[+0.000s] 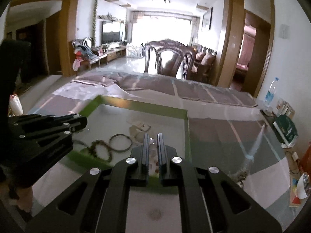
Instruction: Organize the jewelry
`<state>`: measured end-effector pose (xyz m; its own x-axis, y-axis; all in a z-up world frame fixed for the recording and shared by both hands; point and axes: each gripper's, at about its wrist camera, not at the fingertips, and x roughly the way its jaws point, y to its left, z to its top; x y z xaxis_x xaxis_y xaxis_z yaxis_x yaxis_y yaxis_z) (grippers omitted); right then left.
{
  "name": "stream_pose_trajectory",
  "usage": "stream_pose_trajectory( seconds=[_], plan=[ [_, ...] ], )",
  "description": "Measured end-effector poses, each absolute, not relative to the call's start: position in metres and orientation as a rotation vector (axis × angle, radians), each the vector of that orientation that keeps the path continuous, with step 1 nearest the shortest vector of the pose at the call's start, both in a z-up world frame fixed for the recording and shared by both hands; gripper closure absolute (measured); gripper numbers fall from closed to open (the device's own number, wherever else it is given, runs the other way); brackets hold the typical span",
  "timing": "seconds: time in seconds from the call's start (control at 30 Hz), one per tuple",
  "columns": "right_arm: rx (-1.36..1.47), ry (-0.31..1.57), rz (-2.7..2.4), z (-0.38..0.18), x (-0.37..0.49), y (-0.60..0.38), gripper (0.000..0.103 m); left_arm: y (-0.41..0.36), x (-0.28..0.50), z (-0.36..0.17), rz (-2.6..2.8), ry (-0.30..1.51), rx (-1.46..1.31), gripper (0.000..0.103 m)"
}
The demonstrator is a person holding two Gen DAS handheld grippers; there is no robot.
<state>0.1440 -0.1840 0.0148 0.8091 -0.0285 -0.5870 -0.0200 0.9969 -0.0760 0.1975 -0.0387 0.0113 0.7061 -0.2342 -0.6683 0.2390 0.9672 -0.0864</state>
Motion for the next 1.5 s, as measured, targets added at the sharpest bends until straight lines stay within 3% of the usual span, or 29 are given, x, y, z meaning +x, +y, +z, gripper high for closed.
stream_pose_trajectory(
  seconds=[0.2,0.23,0.27,0.3,0.37,0.43,0.57,0.73,0.93,1.0,1.07,1.4,1.5],
  plan=[
    [-0.004,0.695,-0.023,-0.003,0.180,-0.196,0.095,-0.039,0.221,-0.010,-0.253,0.795,-0.039,0.088],
    [-0.004,0.706,-0.022,-0.006,0.181,-0.196,0.095,-0.038,0.222,-0.011,-0.241,0.793,-0.042,0.077],
    [-0.006,0.709,-0.024,-0.008,0.181,-0.196,0.087,-0.036,0.222,-0.011,-0.235,0.792,-0.049,0.062],
    [-0.004,0.711,-0.028,-0.009,0.178,-0.197,0.069,-0.034,0.221,-0.011,-0.233,0.788,-0.058,0.058],
    [0.030,0.701,-0.034,-0.008,0.168,-0.204,0.055,-0.030,0.211,-0.006,-0.234,0.766,-0.058,0.055],
    [0.078,0.695,0.003,-0.006,0.146,-0.214,0.055,-0.028,0.197,-0.004,-0.232,0.755,-0.027,0.054],
    [0.107,0.732,0.034,-0.020,0.095,-0.232,0.055,-0.021,0.143,-0.016,-0.200,0.730,0.092,0.041],
    [0.059,0.857,0.073,-0.071,0.084,-0.233,0.055,-0.013,0.104,-0.052,-0.249,0.805,0.166,0.041],
    [0.046,0.917,0.127,-0.095,0.098,-0.219,0.055,-0.002,0.091,-0.073,-0.249,0.860,0.142,0.038],
    [0.029,0.943,0.144,-0.099,0.100,-0.212,0.075,-0.001,0.086,-0.078,-0.257,0.873,0.129,0.038],
    [0.010,0.951,0.156,-0.102,0.096,-0.206,0.081,0.000,0.084,-0.084,-0.259,0.884,0.126,0.038],
    [0.002,0.951,0.177,-0.099,0.052,-0.194,0.080,0.001,0.059,-0.090,-0.297,0.869,0.105,0.037],
    [-0.019,0.933,0.155,-0.101,0.043,-0.191,0.068,-0.008,0.055,-0.095,-0.326,0.878,0.117,0.037]
  ],
)
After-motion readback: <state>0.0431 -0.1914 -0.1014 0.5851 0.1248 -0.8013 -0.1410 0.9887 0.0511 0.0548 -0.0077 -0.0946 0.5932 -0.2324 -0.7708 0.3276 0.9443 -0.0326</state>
